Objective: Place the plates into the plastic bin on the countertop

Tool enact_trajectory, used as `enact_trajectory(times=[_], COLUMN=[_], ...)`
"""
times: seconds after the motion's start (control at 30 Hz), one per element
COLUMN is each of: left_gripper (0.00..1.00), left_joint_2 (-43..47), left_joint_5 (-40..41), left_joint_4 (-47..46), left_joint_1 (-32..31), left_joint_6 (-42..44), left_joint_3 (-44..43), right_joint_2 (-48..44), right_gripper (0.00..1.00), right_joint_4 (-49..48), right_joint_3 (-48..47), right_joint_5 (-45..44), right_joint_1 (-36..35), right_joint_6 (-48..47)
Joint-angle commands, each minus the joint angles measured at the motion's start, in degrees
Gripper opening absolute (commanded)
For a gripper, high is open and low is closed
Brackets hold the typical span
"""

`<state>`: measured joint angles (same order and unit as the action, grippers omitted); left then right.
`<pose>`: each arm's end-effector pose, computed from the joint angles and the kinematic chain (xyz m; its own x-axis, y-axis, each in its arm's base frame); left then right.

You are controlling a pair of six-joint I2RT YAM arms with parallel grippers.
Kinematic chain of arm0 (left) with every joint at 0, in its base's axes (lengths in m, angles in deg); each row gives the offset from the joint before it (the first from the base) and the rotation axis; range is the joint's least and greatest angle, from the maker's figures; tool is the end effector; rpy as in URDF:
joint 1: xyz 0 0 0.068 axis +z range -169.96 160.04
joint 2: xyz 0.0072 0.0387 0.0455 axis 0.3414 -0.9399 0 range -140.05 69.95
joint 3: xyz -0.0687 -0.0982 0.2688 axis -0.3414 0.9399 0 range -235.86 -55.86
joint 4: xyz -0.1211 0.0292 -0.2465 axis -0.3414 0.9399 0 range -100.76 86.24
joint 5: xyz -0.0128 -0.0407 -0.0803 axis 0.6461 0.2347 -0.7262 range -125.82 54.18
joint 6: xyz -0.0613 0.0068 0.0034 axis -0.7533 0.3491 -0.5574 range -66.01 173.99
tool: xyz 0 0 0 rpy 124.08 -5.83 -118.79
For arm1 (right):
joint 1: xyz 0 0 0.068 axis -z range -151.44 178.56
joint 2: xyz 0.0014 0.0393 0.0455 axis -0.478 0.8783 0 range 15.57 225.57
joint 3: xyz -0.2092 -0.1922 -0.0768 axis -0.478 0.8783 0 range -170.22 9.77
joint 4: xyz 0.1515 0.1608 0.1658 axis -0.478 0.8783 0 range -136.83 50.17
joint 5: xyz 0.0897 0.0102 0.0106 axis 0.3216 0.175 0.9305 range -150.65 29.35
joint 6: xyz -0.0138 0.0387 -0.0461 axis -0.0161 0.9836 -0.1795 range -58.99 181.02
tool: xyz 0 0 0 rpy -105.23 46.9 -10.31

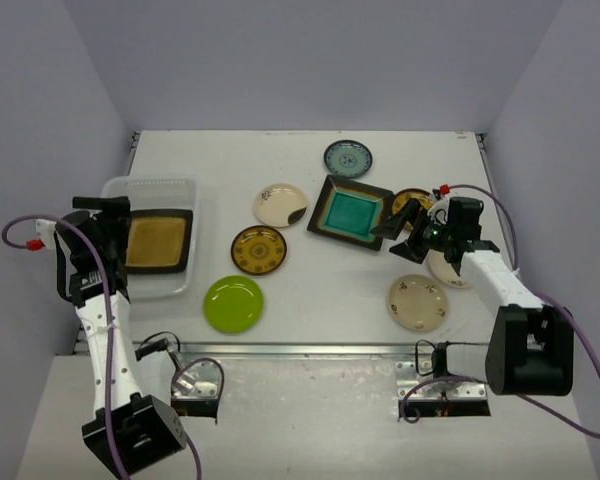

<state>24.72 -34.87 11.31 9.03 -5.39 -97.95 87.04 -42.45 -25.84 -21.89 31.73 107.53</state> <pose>0.1669 0.0934 0.3109 0.2385 -0.8515 -0.4669 -0.5741 0.2641 -0.7750 0.2609 0.0147 0.2094 -0.7588 0.6087 -0.2319 0.1693 0.5280 0.8322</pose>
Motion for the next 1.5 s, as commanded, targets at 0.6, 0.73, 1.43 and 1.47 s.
enact_trajectory(times=[0.6,0.73,1.43,1.47], left_gripper=[1.00,1.00,1.00,1.00], left_joint_2=[-4.3,-4.6,-5.4,-5.7], left_joint_5=[-30.9,-35.5,-41.5,-42.3], left_joint_4=[-9.8,-10.9,-13.8,-14.4], left_joint_1=[-17.8,-18.0,-19.9,-20.1], left_joint_6=[35.4,35.6,35.0,34.6], left_joint_3=[1.3,1.3,2.1,2.0], right_joint_2=[34.7,38.2,36.6,34.6], right_gripper=[0.86,0.76,0.00,0.00], right_joint_4=[-10.7,-14.9,-39.4,-39.6], right_joint_3=[-15.9,-15.3,-6.9,-6.7], right_joint_5=[-3.1,-0.7,5.3,6.0], right_joint_1=[2.6,2.6,2.5,2.6], right_joint_6=[-5.9,-4.0,12.0,12.2])
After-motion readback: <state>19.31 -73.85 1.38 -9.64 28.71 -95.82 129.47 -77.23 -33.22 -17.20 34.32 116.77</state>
